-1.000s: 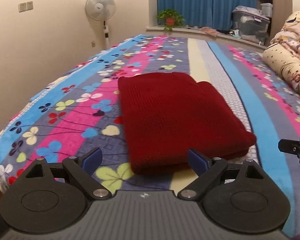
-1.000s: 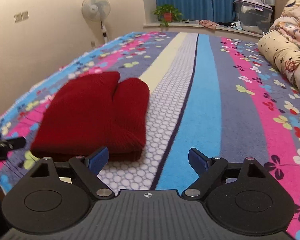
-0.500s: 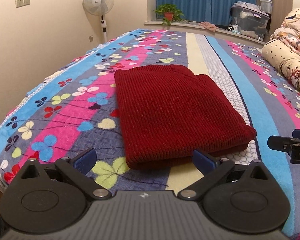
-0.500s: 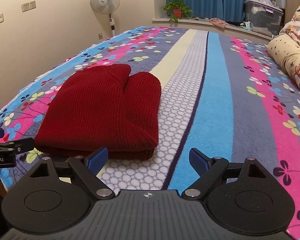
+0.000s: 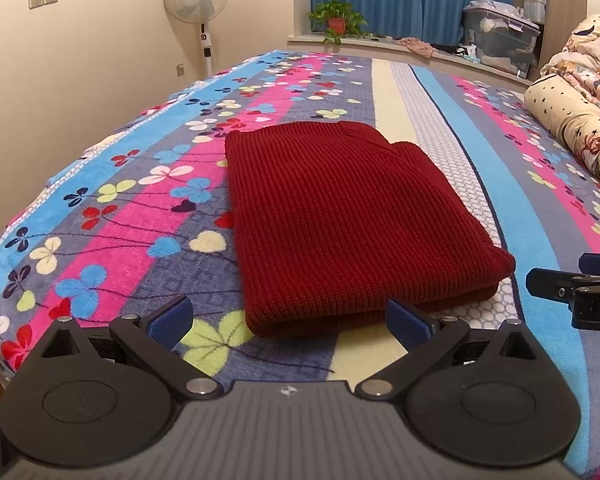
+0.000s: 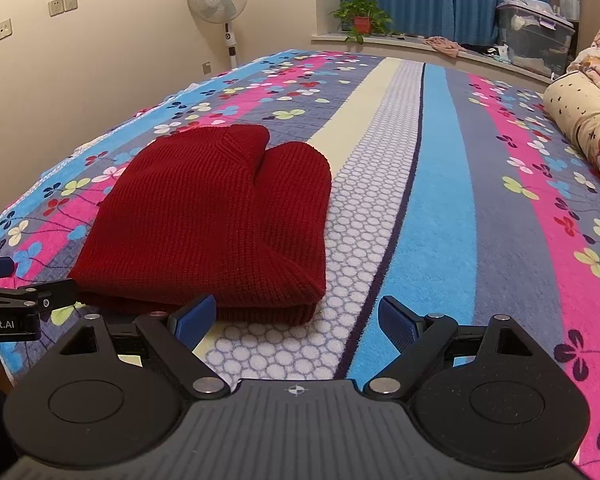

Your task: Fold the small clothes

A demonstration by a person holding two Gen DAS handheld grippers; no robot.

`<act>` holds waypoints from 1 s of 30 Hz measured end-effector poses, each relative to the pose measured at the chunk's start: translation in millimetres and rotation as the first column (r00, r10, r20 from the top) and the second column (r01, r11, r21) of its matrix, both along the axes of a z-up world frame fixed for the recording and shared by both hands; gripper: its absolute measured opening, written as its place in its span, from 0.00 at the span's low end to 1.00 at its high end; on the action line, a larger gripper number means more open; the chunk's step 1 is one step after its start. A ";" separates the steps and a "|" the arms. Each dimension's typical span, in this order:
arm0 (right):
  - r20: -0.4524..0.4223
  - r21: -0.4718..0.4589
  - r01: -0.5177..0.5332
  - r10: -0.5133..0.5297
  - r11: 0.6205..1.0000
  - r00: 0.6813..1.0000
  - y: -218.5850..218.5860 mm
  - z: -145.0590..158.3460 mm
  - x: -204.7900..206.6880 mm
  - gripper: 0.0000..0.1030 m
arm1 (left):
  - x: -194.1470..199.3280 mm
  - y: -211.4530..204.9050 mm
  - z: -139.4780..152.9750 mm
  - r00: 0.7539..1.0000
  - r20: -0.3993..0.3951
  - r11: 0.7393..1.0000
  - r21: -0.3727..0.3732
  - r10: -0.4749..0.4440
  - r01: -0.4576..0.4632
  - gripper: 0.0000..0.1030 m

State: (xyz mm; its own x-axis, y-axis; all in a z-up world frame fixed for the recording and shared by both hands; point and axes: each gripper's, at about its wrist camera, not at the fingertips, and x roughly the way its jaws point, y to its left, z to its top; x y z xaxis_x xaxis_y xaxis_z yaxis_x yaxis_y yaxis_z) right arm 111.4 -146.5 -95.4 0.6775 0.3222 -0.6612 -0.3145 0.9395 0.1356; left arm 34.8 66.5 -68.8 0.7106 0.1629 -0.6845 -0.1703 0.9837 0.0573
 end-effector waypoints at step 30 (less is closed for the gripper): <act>0.000 -0.005 -0.004 0.004 1.000 1.000 1.8 0.4 -0.3 0.86 | 0.2 -3.8 0.9 1.000 0.013 1.000 0.001 -0.012 0.012 0.99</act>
State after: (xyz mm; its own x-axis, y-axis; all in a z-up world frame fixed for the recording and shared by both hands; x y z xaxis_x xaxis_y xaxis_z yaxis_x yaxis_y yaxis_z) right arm 111.1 -144.7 -95.0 0.6762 0.3215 -0.6629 -0.3178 0.9390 0.1313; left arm 34.9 62.7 -67.9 0.7211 0.1544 -0.6754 -0.1589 0.9857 0.0557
